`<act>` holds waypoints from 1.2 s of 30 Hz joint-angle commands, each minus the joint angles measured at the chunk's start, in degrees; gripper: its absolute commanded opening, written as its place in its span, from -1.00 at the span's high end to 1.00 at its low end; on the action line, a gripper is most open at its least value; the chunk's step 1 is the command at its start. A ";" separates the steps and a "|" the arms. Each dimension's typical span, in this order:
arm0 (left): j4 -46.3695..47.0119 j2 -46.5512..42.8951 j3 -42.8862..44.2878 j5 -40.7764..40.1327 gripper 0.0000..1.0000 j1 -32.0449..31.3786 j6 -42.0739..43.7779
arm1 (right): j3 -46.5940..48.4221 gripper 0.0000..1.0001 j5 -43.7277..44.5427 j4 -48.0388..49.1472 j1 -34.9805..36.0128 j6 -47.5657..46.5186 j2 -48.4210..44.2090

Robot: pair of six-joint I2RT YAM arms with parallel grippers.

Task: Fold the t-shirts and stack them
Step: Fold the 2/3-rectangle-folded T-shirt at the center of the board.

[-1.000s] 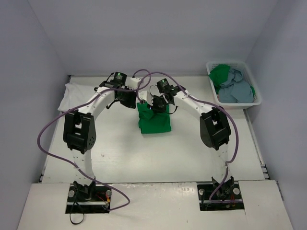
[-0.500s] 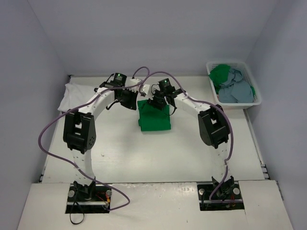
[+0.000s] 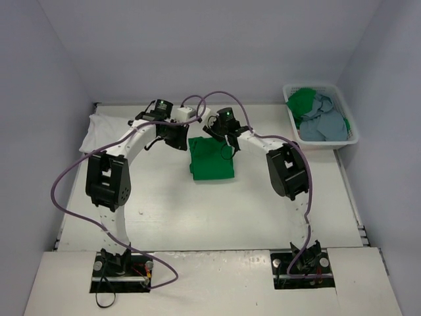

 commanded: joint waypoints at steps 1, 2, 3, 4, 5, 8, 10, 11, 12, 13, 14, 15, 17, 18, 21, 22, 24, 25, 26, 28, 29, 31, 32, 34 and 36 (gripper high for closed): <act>0.75 -5.04 1.55 2.46 0.97 -0.66 1.27 | 0.73 0.38 3.17 4.14 -0.17 2.08 0.88; 1.01 -5.56 1.55 2.37 0.97 -0.57 1.36 | 0.29 0.39 3.18 4.05 -0.17 2.25 -0.08; 1.10 -5.92 1.55 2.20 0.98 -0.31 1.19 | -1.02 0.39 3.18 4.05 -0.25 2.26 -0.87; 1.27 -6.18 1.72 2.02 0.99 -0.04 0.84 | -1.64 0.39 3.26 4.05 -0.25 2.52 -1.75; 1.45 -6.71 2.33 2.11 1.00 1.00 0.48 | -2.26 0.38 3.44 4.05 -0.51 2.78 -3.76; 1.80 -7.67 3.65 3.16 1.00 3.81 -1.27 | -3.76 0.36 5.01 3.97 -1.31 4.80 -7.72; 1.98 -8.29 4.09 3.60 1.00 5.14 -2.33 | -4.19 0.33 6.85 3.53 -2.18 6.64 -9.57; 2.06 -9.08 4.10 3.95 1.00 5.67 -2.85 | -4.37 0.32 7.65 3.61 -2.54 7.35 -11.32; 2.15 -9.52 3.92 3.96 1.00 6.46 -3.12 | -4.55 0.32 8.09 3.35 -2.97 8.22 -12.30; 2.94 -10.05 3.66 3.96 1.00 6.64 -3.38 | -5.07 0.32 10.01 2.57 -3.24 9.62 -13.09; 3.20 -11.01 3.22 4.22 1.00 6.81 -3.56 | -5.34 0.31 10.55 2.04 -3.68 10.25 -15.10; 3.64 -11.45 2.09 4.39 1.00 6.73 -4.00 | -5.69 0.31 10.82 1.34 -3.77 10.69 -16.08; 5.92 -12.86 0.68 5.88 1.00 6.81 -5.05 | -6.92 0.31 10.21 -1.65 -3.77 11.66 -19.06; 7.32 -13.21 -0.81 6.59 1.00 6.73 -6.45 | -7.44 0.31 9.16 -2.70 -3.77 11.92 -20.03; 10.05 -14.09 -3.71 9.65 1.00 6.64 -8.48 | -10.17 0.33 2.58 -6.31 -3.77 12.54 -23.46; 10.85 -14.62 -4.51 10.54 1.00 6.55 -8.83 | -10.43 0.36 0.47 -9.02 -3.68 12.45 -23.99; 12.95 -15.23 -6.35 13.25 1.00 6.55 -10.50 | -10.79 0.41 -5.41 -11.49 -3.59 12.36 -23.56; 15.49 -15.76 -8.36 14.66 1.00 6.55 -11.11 | -10.79 0.44 -7.53 -14.72 -3.59 11.93 -22.69; 16.47 -15.85 -9.34 15.81 1.00 6.38 -12.34 | -11.14 0.46 -8.42 -15.28 -3.51 11.84 -22.07; 19.53 -16.20 -11.88 17.92 1.00 5.85 -13.84 | -11.49 0.59 -10.44 -16.33 -3.59 11.40 -20.67; 20.60 -16.12 -12.51 18.54 1.00 5.67 -14.11 | -11.75 0.66 -10.80 -16.42 -3.59 11.31 -20.22; 22.53 -15.68 -13.56 20.03 1.00 5.15 -14.63 | -12.11 0.91 -12.63 -16.43 -4.29 11.74 -19.34; 23.33 -15.42 -13.83 20.82 1.00 5.06 -15.59 | -12.19 0.96 -13.95 -16.51 -4.56 12.18 -18.90; 24.65 -14.28 -13.75 22.66 1.00 4.79 -16.39 | -12.37 1.00 -18.34 -16.60 -5.35 13.41 -17.59; 24.91 -12.87 -12.69 23.46 1.00 4.44 -17.44 | -12.11 1.00 -19.93 -16.78 -5.44 13.86 -15.57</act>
